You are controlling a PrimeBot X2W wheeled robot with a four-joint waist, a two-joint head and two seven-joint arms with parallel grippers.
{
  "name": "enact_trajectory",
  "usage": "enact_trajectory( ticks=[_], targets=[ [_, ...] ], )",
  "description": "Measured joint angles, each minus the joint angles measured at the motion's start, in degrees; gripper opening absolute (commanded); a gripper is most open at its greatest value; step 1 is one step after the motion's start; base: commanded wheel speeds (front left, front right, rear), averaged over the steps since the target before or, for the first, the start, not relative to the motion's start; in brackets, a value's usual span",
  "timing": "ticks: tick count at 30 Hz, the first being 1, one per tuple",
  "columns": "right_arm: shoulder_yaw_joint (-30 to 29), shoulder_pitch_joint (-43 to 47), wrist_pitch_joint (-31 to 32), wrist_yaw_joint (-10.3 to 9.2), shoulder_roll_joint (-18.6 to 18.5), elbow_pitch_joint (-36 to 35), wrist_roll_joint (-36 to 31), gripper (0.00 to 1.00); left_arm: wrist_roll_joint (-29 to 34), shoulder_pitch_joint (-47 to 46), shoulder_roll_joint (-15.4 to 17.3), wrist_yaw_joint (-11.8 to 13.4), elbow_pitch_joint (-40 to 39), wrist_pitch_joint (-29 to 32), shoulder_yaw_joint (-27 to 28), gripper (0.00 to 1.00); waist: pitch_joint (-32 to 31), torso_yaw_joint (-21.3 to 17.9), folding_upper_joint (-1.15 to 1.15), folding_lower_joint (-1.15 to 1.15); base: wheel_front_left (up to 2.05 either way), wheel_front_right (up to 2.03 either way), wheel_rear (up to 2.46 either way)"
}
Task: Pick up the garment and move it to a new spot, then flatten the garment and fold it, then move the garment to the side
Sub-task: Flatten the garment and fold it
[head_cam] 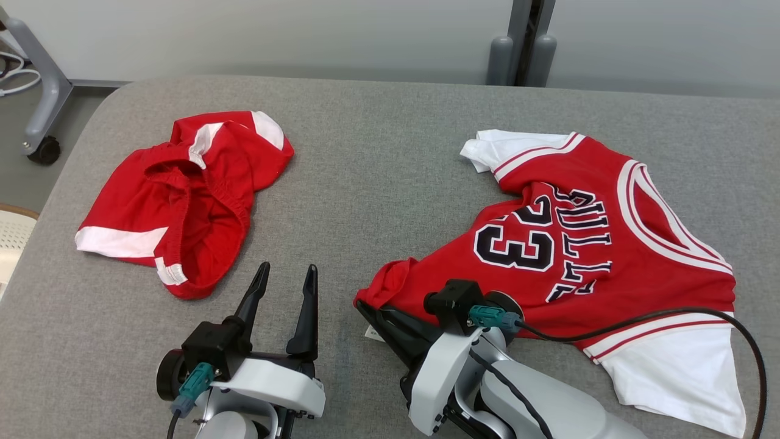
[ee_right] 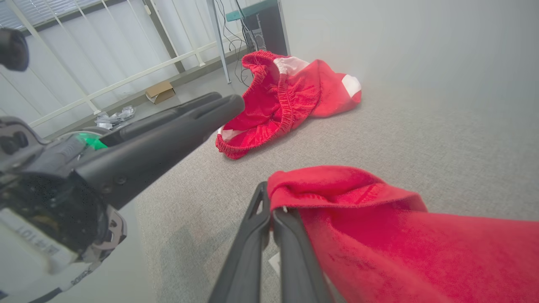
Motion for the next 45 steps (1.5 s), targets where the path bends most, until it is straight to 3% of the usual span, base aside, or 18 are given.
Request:
enact_trajectory(
  ticks=[5,6,7,8,19,26,29,34,40,45],
  targets=[
    [2.49,-0.93,0.0,0.0,-0.01,2.71,0.87,0.0,-0.16,-0.69,0.0,0.01,-0.1,0.0,-0.21,1.0,0.82,0.23,0.0,0.0,0.0,0.0,0.0],
    [3.15,-1.1,0.0,0.0,-0.01,3.15,1.21,0.11,-0.24,-0.78,0.01,0.01,-0.09,0.0,-0.29,1.0,0.98,0.29,0.0,0.0,0.0,0.0,0.0],
    [3.82,-1.27,0.0,0.0,-0.04,3.39,1.47,0.49,-0.31,-0.84,0.01,0.01,-0.09,0.0,-0.37,1.0,1.11,0.33,0.0,0.0,0.0,0.0,0.0],
    [4.47,-1.46,-0.01,0.0,-0.04,3.41,1.89,1.0,-0.31,-0.92,0.0,0.01,-0.05,0.0,-0.45,1.0,1.22,0.37,0.0,0.0,0.0,0.0,0.0],
    [8.33,-2.84,-0.76,0.0,0.01,4.22,5.88,1.0,-0.4,-1.11,0.0,0.0,0.89,0.0,-0.65,1.0,0.35,0.15,0.0,0.0,0.0,0.0,0.0],
    [3.15,-2.94,-1.79,0.0,0.02,6.62,7.03,1.0,-0.38,0.17,0.01,0.0,1.51,0.0,0.01,1.0,-2.03,-0.94,0.0,0.0,0.0,0.0,0.0],
    [-2.29,-2.38,-1.94,0.0,0.07,8.03,5.32,1.0,-0.34,0.92,0.02,0.0,1.67,0.0,0.48,1.0,-3.22,-1.88,0.0,0.0,0.0,0.0,0.0],
    [-16.31,2.16,-2.01,0.0,-0.16,7.28,-1.93,1.0,0.01,2.29,0.0,0.18,1.58,0.0,1.29,1.0,-5.4,-3.82,0.0,0.0,0.0,0.0,0.0],
    [-33.72,13.42,-2.03,0.0,-3.11,-1.75,-10.79,1.0,0.05,4.02,-0.01,0.25,1.23,0.0,2.13,1.0,-7.8,-6.79,0.0,0.0,0.0,0.0,0.0],
    [-43.4,20.34,-2.03,0.0,-3.79,-9.51,-14.6,1.0,-0.76,4.73,0.0,0.16,1.76,0.0,2.55,1.0,-8.48,-8.47,0.0,0.0,0.0,0.0,0.0]
  ],
)
